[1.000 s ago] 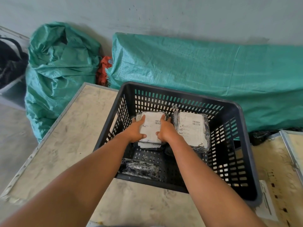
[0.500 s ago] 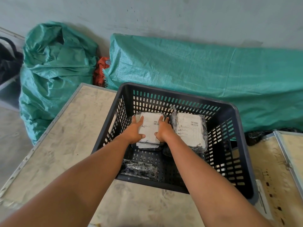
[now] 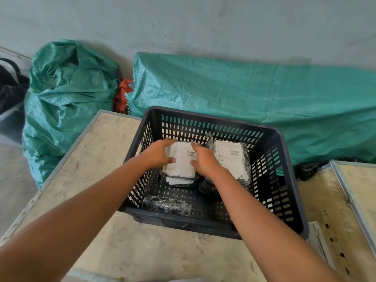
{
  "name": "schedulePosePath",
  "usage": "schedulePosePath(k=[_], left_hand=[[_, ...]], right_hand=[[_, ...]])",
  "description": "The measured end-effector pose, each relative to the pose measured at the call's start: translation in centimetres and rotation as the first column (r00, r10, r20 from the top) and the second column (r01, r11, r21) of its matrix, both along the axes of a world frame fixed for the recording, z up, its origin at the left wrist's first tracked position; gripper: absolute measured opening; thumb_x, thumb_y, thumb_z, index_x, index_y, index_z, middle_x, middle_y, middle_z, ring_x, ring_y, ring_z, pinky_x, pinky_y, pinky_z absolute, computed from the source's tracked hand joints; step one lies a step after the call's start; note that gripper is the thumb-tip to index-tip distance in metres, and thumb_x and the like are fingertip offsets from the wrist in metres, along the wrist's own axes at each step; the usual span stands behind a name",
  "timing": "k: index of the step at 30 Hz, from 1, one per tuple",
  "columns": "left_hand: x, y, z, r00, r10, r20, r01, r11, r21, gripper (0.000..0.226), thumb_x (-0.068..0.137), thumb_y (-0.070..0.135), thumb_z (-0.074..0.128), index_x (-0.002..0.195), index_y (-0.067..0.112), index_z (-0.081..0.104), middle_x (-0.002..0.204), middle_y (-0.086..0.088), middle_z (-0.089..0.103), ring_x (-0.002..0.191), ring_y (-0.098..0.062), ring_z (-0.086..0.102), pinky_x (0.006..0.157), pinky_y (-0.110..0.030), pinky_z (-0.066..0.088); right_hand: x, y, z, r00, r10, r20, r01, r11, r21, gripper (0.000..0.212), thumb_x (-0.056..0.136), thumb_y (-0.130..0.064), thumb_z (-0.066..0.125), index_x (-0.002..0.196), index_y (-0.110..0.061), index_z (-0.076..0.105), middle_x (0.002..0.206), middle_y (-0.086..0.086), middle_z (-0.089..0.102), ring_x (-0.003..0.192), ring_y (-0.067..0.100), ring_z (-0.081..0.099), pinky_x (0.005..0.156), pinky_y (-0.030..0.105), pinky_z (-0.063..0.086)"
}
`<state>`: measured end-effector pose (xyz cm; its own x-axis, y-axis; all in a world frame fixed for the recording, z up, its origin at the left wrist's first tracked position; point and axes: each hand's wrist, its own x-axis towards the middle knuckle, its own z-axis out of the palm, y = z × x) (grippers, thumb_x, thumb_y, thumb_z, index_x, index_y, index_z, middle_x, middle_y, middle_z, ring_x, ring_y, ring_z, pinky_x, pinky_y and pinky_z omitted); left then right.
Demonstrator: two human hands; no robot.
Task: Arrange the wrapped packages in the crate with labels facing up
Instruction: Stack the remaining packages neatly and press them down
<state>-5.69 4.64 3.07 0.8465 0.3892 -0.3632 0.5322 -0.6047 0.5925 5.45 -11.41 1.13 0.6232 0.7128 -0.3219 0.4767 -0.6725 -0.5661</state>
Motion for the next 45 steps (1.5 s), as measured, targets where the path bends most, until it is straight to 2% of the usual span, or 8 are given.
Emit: schedulePosePath(k=[7,15,20,27,29,33,39,45], left_hand=[[-3.3,0.4,2.7,0.996,-0.082,0.025,0.085,0.99,-0.111,0.066,0.085,0.023,0.08,0.145,0.031,0.054,0.153,-0.002,0.048,0.133,-0.025,0.051,0.107,-0.04,0.043],[-6.4,-0.8,0.8,0.848,-0.446,-0.285,0.392,0.891,-0.228,0.055,0.083,0.026,0.081,0.135,0.036,0.064,0.145,0.008,0.057,0.131,-0.016,0.052,0.113,-0.044,0.037],[-6.6,-0.8,0.4,0.842,-0.445,-0.304,0.398,0.894,-0.206,0.063,0.078,0.022,0.086,0.136,0.035,0.063,0.142,0.01,0.059,0.13,-0.015,0.053,0.113,-0.041,0.037],[-7.0,-1.2,-0.6,0.831,-0.457,-0.317,0.452,0.887,-0.094,0.077,0.077,0.018,0.086,0.143,0.04,0.054,0.127,0.015,0.066,0.098,-0.002,0.06,0.086,-0.019,0.044],[-6.9,-1.5,-0.5,0.852,-0.422,-0.31,0.443,0.896,-0.004,0.086,0.074,0.014,0.086,0.147,0.038,0.049,0.132,0.009,0.063,0.107,-0.01,0.06,0.093,-0.024,0.045],[-6.4,-1.7,-0.5,0.865,-0.417,-0.28,0.457,0.885,0.093,0.074,0.074,0.013,0.084,0.14,0.035,0.058,0.128,0.004,0.067,0.113,-0.016,0.061,0.096,-0.032,0.049],[-6.2,-1.5,-0.4,0.898,-0.378,-0.224,0.405,0.91,0.091,0.076,0.083,0.012,0.077,0.151,0.024,0.045,0.142,-0.003,0.058,0.127,-0.021,0.055,0.107,-0.034,0.043],[-5.9,-1.3,0.5,0.953,-0.219,0.212,0.209,0.976,0.067,0.072,0.093,0.013,0.067,0.156,0.027,0.035,0.143,-0.006,0.049,0.129,-0.018,0.046,0.113,-0.04,0.038]], right_hand=[[0.4,-2.7,2.3,0.981,-0.025,-0.19,0.061,0.981,0.186,0.051,0.089,-0.015,0.079,0.136,-0.024,0.063,0.148,0.0,0.055,0.124,0.02,0.061,0.1,0.033,0.05],[-2.5,-4.1,1.0,0.815,0.276,-0.509,-0.314,0.949,0.013,0.038,0.078,-0.014,0.088,0.111,-0.031,0.079,0.103,-0.024,0.072,0.095,-0.01,0.063,0.097,0.028,0.049],[-3.3,-3.8,0.4,0.752,0.363,-0.55,-0.424,0.906,0.019,0.042,0.078,-0.019,0.089,0.114,-0.036,0.077,0.129,-0.014,0.068,0.119,0.004,0.06,0.106,0.031,0.047],[-2.6,-4.0,-0.3,0.794,0.341,-0.503,-0.38,0.925,0.028,0.04,0.071,-0.022,0.093,0.103,-0.043,0.079,0.111,-0.026,0.07,0.114,-0.001,0.06,0.107,0.037,0.047],[-2.1,-4.1,-0.3,0.812,0.307,-0.496,-0.328,0.943,0.046,0.039,0.074,-0.021,0.091,0.1,-0.047,0.078,0.115,-0.022,0.07,0.117,0.003,0.06,0.107,0.039,0.045],[-2.2,-4.1,-0.5,0.808,0.314,-0.498,-0.32,0.944,0.077,0.045,0.066,-0.027,0.096,0.101,-0.048,0.077,0.115,-0.026,0.068,0.103,-0.01,0.061,0.094,0.028,0.049],[-1.3,-3.8,-0.3,0.877,0.259,-0.404,-0.232,0.966,0.114,0.041,0.06,-0.025,0.097,0.093,-0.042,0.079,0.103,-0.02,0.074,0.101,-0.009,0.062,0.091,0.037,0.054],[1.5,-5.3,0.9,0.911,0.052,-0.409,0.07,0.958,0.278,0.038,0.06,-0.024,0.095,0.091,-0.038,0.079,0.102,-0.01,0.078,0.1,0.011,0.072,0.089,0.036,0.059]])
